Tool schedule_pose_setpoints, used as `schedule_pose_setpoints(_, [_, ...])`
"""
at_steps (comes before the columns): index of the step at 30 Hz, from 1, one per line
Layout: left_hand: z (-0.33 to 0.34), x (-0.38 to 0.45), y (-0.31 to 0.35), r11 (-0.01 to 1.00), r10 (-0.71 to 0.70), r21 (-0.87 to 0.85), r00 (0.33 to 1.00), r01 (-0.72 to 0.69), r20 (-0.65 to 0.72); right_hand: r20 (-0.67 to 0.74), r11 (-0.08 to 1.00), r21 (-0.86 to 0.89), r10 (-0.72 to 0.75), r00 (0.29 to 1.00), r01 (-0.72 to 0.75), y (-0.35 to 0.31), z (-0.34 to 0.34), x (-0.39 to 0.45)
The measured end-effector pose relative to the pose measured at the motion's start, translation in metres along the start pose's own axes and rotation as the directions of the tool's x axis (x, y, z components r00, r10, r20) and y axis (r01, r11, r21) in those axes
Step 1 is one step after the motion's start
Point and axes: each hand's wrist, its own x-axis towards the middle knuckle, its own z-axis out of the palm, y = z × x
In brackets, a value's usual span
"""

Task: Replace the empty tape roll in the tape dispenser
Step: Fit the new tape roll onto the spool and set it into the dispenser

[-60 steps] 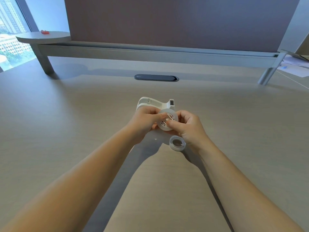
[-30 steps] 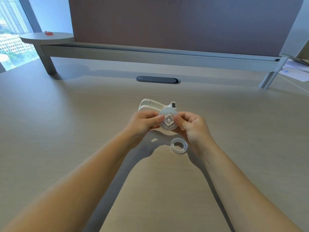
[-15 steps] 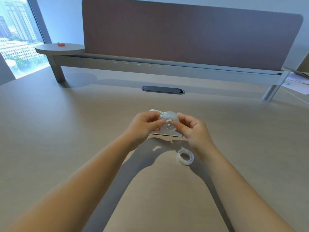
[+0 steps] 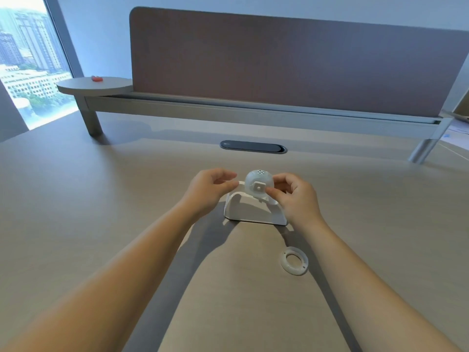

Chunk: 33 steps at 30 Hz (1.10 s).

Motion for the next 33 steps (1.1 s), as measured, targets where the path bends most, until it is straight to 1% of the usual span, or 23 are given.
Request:
schedule_pose_setpoints(2, [0.002, 0.003, -0.004, 1.0, -0.004, -0.028, 1.0, 0.005, 0.025, 0.01, 1.0, -0.012, -0.002, 1.0, 0.003, -0.001, 0.003, 0.002])
schedule_pose_setpoints(6, [0.007, 0.006, -0.004, 0.994, 0.031, -0.11, 0.996, -0.021, 0.085, 0.061, 0.998, -0.067, -0.017, 0.998, 0.021, 0.001, 0.006, 0.007])
schedule_pose_setpoints(9, [0.008, 0.008, -0.004, 0.992, 0.029, -0.121, 0.996, -0.019, 0.089, 0.093, 0.993, -0.113, -0.021, 0.995, 0.032, 0.003, 0.007, 0.008])
schedule_pose_setpoints(15, [0.009, 0.009, -0.003, 0.997, 0.032, -0.075, 0.998, -0.027, 0.062, 0.073, 0.98, -0.198, 0.026, 0.997, -0.011, 0.009, 0.01, 0.014])
schedule_pose_setpoints(19, [0.009, 0.012, -0.004, 1.0, 0.015, -0.023, 1.0, -0.014, 0.018, 0.1, 0.977, -0.214, 0.039, 0.994, -0.016, 0.008, 0.011, 0.015])
schedule_pose_setpoints(21, [0.008, 0.014, -0.006, 1.0, 0.02, -0.001, 1.0, -0.02, 0.019, 0.115, 0.973, -0.231, 0.03, 0.993, -0.002, 0.008, 0.012, 0.016])
schedule_pose_setpoints(25, [0.006, 0.013, -0.008, 1.0, 0.008, 0.006, 0.995, -0.008, 0.104, 0.156, 0.981, -0.192, 0.043, 0.987, -0.013, 0.009, 0.008, 0.017])
schedule_pose_setpoints(29, [0.008, 0.015, -0.008, 0.999, -0.031, -0.031, 0.994, 0.035, 0.106, 0.137, 0.997, -0.051, 0.068, 0.988, -0.062, 0.01, 0.005, 0.018])
schedule_pose_setpoints(31, [0.01, 0.017, -0.009, 0.989, -0.092, -0.101, 0.989, 0.103, 0.112, 0.134, 0.996, -0.024, 0.083, 0.987, -0.08, 0.01, 0.006, 0.018])
schedule_pose_setpoints(33, [0.012, 0.018, -0.01, 0.958, -0.175, -0.199, 0.97, 0.207, 0.17, 0.138, 0.995, -0.016, 0.101, 0.985, -0.099, 0.01, 0.007, 0.018])
